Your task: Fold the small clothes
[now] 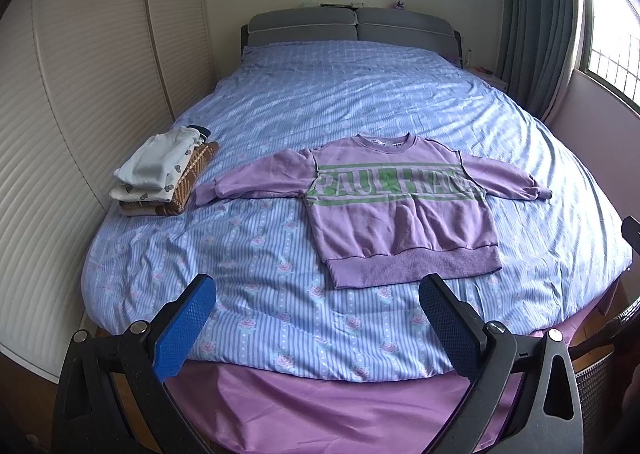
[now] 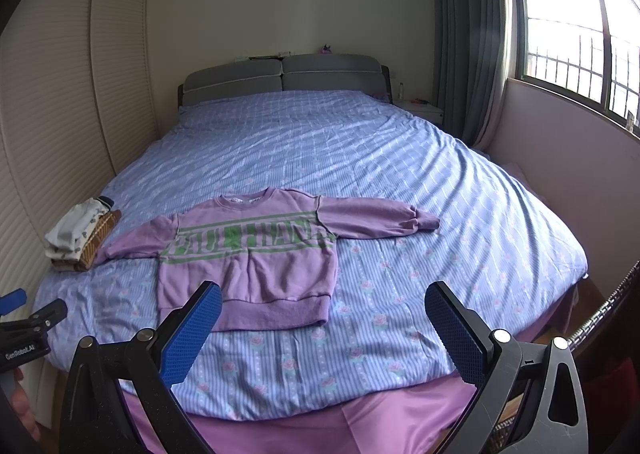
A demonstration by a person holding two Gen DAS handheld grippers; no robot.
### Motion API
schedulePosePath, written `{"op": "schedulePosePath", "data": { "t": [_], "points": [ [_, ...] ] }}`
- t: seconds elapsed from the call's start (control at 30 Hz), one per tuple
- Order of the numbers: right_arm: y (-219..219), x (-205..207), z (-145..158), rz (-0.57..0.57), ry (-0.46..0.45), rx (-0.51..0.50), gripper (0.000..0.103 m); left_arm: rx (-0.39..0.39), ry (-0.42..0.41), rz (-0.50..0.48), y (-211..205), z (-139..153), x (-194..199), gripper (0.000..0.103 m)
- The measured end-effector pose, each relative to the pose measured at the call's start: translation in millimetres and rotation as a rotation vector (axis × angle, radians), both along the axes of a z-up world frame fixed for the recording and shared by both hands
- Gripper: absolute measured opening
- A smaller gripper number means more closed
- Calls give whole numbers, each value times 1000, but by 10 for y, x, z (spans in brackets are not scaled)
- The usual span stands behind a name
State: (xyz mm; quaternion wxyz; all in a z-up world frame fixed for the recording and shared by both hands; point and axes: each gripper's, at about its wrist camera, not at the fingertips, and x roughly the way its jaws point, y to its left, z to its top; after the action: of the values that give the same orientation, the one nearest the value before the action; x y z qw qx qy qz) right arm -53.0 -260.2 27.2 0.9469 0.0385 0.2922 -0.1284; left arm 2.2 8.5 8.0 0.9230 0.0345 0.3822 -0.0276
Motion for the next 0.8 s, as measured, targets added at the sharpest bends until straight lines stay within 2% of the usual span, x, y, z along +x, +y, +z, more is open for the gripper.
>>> {"op": "schedulePosePath", "data": {
  "t": [0.8],
  "points": [
    [-24, -32, -31, -16, 2, 2, 102, -7, -4, 2, -50, -34, -33, 103]
  ]
}}
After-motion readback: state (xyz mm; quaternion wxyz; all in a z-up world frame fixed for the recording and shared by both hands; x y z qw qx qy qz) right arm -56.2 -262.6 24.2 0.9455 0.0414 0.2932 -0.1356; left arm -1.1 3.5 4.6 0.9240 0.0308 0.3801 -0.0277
